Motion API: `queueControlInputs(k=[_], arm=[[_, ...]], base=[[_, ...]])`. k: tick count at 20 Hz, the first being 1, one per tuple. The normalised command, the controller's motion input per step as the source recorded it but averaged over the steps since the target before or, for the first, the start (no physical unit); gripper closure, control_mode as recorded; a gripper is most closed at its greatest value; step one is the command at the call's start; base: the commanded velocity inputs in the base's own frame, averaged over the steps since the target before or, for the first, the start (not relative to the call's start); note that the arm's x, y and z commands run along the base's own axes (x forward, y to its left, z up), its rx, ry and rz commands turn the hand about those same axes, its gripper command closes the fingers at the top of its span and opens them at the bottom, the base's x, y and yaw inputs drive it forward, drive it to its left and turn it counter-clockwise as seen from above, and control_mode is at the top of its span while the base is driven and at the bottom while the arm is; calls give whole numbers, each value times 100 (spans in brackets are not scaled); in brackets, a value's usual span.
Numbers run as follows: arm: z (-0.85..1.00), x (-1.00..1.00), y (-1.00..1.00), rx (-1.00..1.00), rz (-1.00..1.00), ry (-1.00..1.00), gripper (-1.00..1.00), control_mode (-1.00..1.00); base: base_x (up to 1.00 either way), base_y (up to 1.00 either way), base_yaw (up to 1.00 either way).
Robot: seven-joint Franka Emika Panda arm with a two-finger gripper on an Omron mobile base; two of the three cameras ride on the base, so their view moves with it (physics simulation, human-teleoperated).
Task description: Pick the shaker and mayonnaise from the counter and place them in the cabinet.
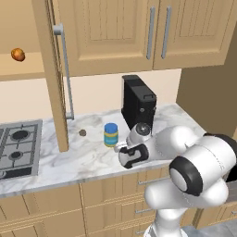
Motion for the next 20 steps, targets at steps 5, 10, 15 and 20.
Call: queueControlInputs(k=[5, 10, 15, 20], arm=[[-14, 13, 0, 0, 0, -4, 100, -100], [0, 1, 0, 0, 0, 0, 100, -100], [16, -7, -4, 5, 0, -3, 100, -100], [67, -38, -2, 10, 0, -3, 100, -100]], base=[[0, 0, 0], [0, 0, 0], [0, 0, 0], [0, 0, 0]])
